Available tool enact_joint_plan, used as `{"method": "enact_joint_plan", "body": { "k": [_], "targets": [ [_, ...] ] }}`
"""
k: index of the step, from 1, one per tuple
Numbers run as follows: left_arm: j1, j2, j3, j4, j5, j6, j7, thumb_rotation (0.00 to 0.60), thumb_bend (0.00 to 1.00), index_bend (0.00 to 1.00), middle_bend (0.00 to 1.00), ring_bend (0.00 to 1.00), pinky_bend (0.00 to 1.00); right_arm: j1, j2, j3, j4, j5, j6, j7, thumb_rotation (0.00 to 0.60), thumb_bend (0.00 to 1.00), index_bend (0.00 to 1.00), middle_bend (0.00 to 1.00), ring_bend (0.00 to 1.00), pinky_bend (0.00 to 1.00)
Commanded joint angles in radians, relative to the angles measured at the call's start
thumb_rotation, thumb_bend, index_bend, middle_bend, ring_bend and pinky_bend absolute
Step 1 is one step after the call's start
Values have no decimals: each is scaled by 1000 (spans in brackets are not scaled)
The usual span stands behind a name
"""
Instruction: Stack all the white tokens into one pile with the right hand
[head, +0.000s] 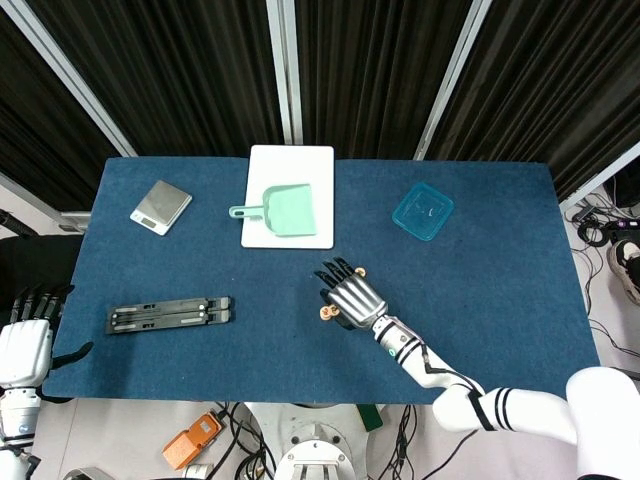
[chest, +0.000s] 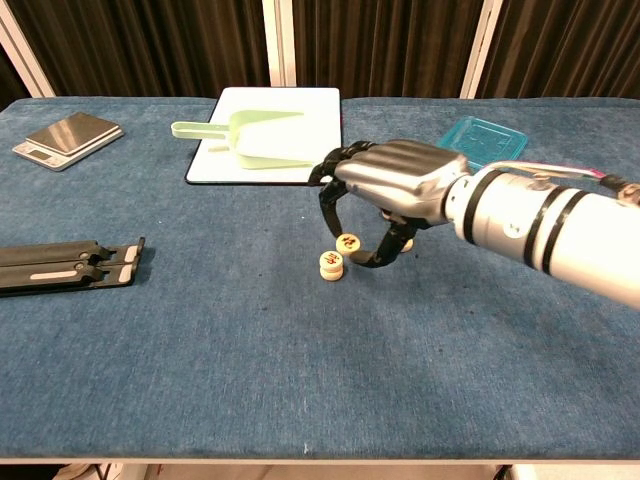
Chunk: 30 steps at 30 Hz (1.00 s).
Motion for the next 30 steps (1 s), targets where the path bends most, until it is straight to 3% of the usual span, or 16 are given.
{"method": "enact_joint_plan", "body": {
  "k": [1, 30],
  "targets": [
    [0, 0, 0, 1, -2, -2, -2, 600, 85, 173, 136, 73, 0, 9, -9, 1, 7, 12, -6, -10, 600, 462, 548, 184, 84, 82],
    [-1, -8, -1, 24, -5, -8, -21, 600, 85, 173, 136, 73, 0, 46, -37, -20, 29, 54, 4, -30, 600, 462, 482, 184, 84, 82]
  ]
}}
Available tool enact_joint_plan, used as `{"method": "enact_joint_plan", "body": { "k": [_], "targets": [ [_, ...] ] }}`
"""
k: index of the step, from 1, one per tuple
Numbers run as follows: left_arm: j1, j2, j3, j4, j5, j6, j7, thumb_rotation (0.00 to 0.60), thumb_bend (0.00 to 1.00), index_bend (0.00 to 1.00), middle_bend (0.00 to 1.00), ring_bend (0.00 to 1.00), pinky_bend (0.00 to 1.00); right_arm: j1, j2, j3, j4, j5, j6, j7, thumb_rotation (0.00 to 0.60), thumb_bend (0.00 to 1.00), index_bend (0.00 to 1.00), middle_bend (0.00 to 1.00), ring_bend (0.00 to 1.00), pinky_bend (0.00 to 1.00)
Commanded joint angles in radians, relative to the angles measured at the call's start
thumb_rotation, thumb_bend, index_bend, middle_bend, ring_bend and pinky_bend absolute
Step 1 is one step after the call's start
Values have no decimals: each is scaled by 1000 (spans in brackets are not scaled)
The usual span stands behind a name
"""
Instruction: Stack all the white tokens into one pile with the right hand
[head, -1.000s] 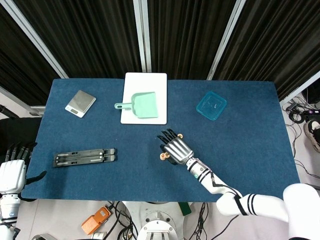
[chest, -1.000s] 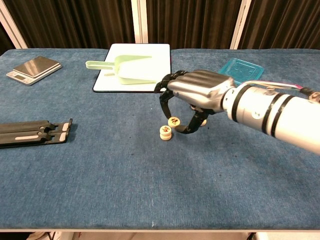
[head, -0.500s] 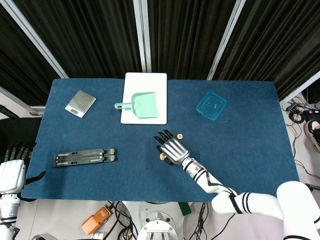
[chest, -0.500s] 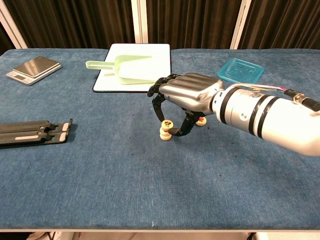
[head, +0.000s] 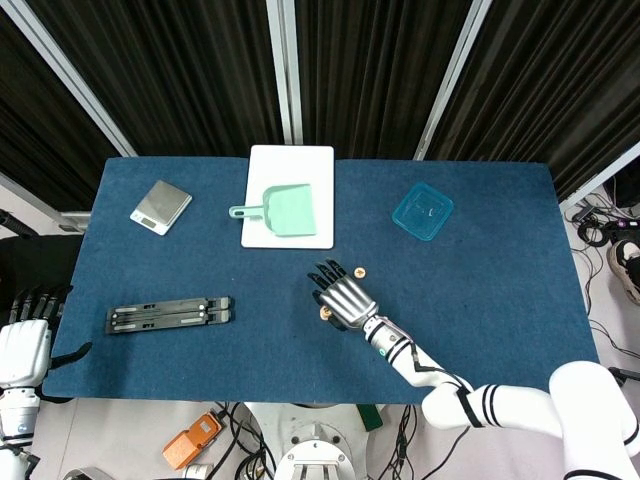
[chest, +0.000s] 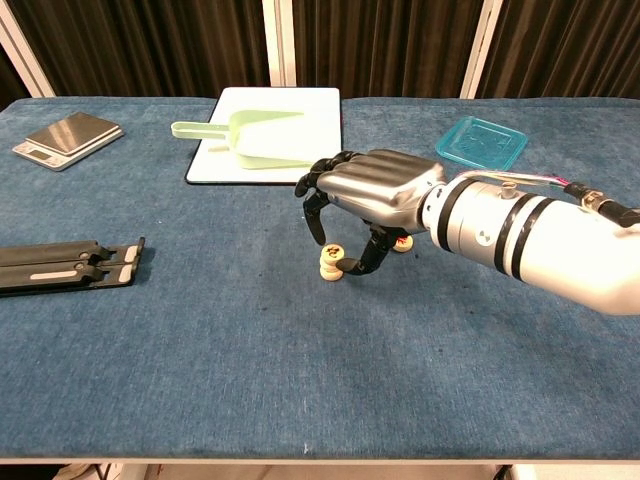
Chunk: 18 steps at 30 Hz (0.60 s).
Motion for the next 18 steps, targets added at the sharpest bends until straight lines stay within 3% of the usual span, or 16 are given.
{"method": "enact_joint_plan", "body": {
  "k": [1, 10, 18],
  "targets": [
    [0, -1, 0, 2, 0, 0, 0, 600, 85, 173, 136, 73, 0, 0, 2, -3, -4, -4, 4, 2, 600, 462, 480, 184, 84, 82],
    [0, -3, -1, 8, -1, 0, -8, 600, 85, 173, 136, 73, 0, -50, 82, -20, -45, -23, 75, 25, 600, 462, 473, 184, 83, 82],
    [-5, -9, 0, 6, 6, -3, -3, 600, 85, 173, 136, 73, 0, -80, 101, -41, 8, 24, 57, 46, 600, 462, 477, 184, 83, 82]
  ]
}}
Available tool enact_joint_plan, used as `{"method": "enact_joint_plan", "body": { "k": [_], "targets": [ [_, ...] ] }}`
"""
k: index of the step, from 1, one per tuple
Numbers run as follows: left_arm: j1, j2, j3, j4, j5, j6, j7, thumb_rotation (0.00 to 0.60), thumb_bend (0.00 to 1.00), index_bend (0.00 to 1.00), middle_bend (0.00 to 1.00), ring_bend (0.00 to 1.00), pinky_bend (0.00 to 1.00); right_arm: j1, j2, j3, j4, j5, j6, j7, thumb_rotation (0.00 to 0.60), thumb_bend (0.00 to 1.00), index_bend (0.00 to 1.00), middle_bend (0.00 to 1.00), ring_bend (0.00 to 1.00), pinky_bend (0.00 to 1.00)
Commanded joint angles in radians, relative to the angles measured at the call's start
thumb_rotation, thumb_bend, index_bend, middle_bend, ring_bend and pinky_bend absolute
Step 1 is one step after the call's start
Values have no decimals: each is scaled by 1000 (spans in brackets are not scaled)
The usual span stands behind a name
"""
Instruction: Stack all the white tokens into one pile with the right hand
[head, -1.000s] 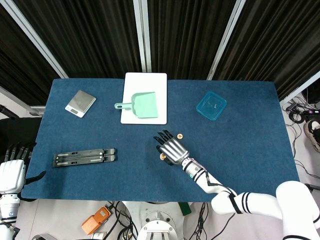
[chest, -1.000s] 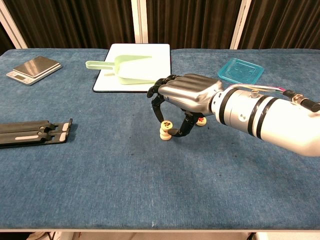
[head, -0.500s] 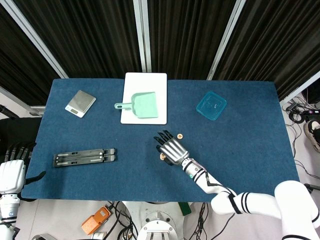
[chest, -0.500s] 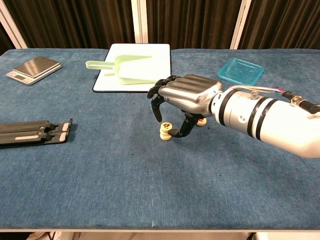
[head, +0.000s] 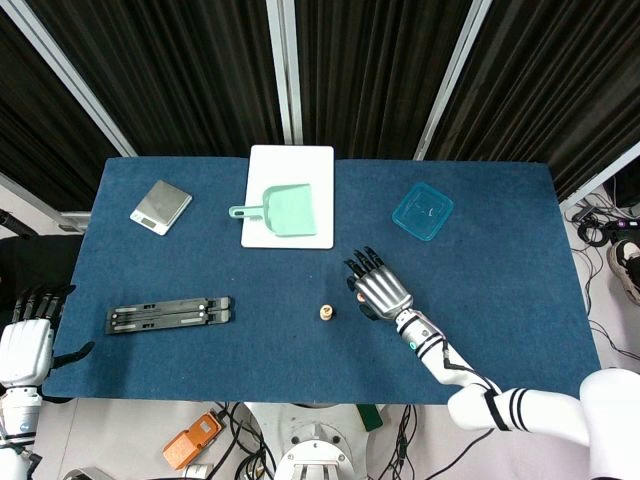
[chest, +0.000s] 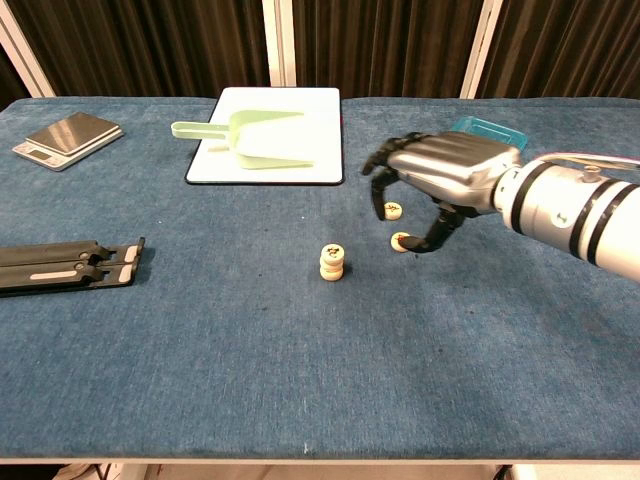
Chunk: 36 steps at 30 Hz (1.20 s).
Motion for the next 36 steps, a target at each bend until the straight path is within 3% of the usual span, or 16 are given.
{"method": "enact_joint_plan", "body": {
  "k": [1, 18, 30, 36],
  "targets": [
    [0, 1, 0, -3, 2, 2, 3, 600, 85, 173, 136, 73, 0, -5, -8, -5, 31, 12, -15, 16, 600, 462, 479, 184, 84, 82],
    [5, 10, -1, -12, -7, 2, 10, 600, 85, 173, 136, 73, 0, 11, -53, 4, 124, 8, -52, 47, 600, 462, 497, 184, 83, 82],
    [5, 8, 0, -9, -8, -1, 9, 600, 85, 173, 136, 73, 0, 15, -59, 8, 131, 17, -63, 40, 600, 462, 548, 184, 84, 82],
    [4, 11, -1, -10, -9, -1, 10, 600, 85, 173, 136, 73, 0, 14, -37, 14, 84, -18, -35, 55, 600, 464, 561, 184, 84, 82]
  ]
}}
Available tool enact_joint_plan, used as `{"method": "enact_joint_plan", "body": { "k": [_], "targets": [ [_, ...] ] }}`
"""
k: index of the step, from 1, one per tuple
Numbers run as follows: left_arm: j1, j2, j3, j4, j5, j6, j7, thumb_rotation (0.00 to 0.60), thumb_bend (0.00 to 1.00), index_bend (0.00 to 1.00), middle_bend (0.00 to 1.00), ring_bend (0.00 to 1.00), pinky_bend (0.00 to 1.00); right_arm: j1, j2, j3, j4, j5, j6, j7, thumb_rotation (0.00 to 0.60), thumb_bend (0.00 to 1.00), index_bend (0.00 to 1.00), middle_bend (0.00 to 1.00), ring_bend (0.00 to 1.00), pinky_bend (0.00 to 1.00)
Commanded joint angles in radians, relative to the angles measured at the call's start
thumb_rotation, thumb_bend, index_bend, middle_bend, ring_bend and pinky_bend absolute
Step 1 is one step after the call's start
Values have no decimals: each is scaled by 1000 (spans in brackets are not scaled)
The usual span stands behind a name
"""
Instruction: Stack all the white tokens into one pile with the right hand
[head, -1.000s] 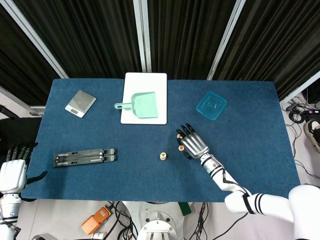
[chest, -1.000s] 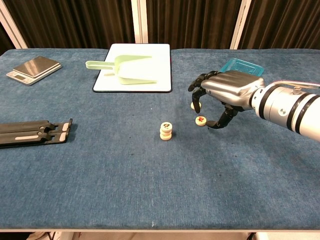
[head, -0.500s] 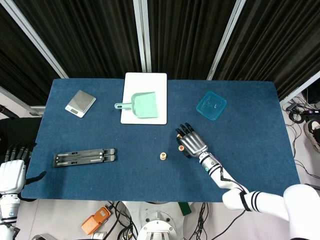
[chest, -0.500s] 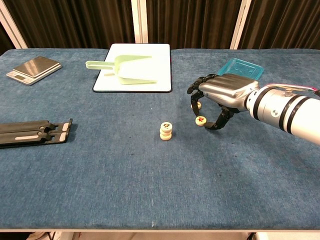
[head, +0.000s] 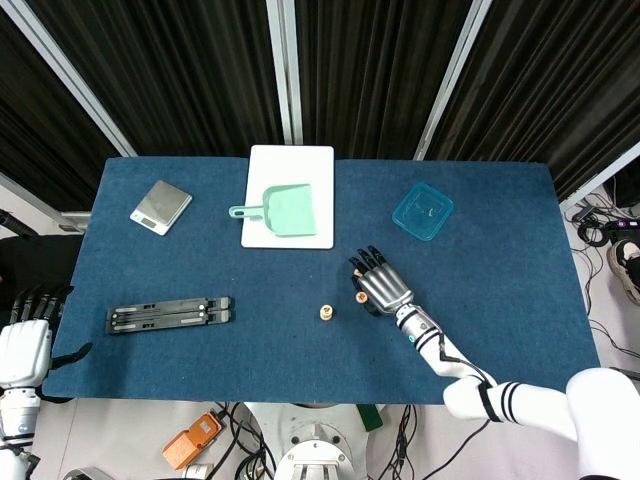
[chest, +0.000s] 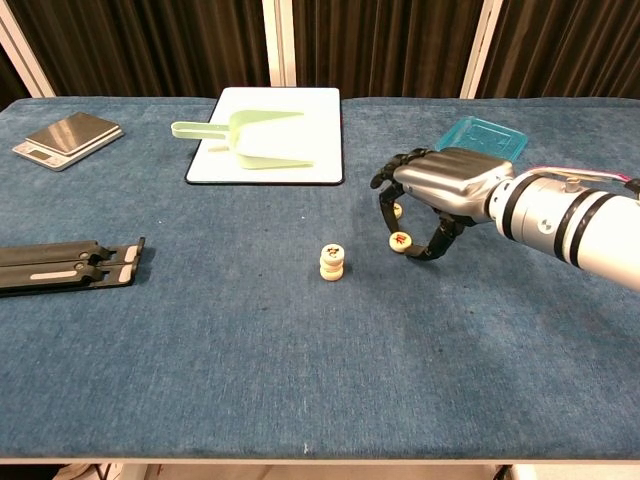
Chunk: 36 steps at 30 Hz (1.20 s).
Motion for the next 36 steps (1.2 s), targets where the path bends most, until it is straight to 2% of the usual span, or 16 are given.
{"method": "enact_joint_plan", "body": {
  "k": [1, 6, 11, 22, 36],
  "targets": [
    [-1, 1, -1, -1, -1, -1, 0, 600, 85, 173, 136, 73, 0, -1, 22, 6, -49, -36, 27, 12, 600, 463, 561, 184, 84, 82],
    [-3, 2, -1, -3, 2, -1, 3, 600, 85, 173, 136, 73, 0, 11, 45, 11, -133, -82, 42, 17, 600, 463, 561, 184, 84, 82],
    [-1, 2, -1, -4, -1, -1, 4, 600, 85, 173, 136, 73, 0, 31, 38, 12, -166, -94, 29, -9, 600, 463, 558, 184, 83, 82],
    [1, 0, -1, 6, -7, -5, -5, 600, 85, 173, 136, 73, 0, 62, 4, 20, -151, -40, -6, -66, 600, 463, 541, 184, 83, 82],
    [0, -6, 0, 17, -9, -12, -13, 600, 85, 173, 136, 73, 0, 72, -12, 18, -133, -31, -3, -66, 600, 463, 528, 184, 83, 82]
  ]
}}
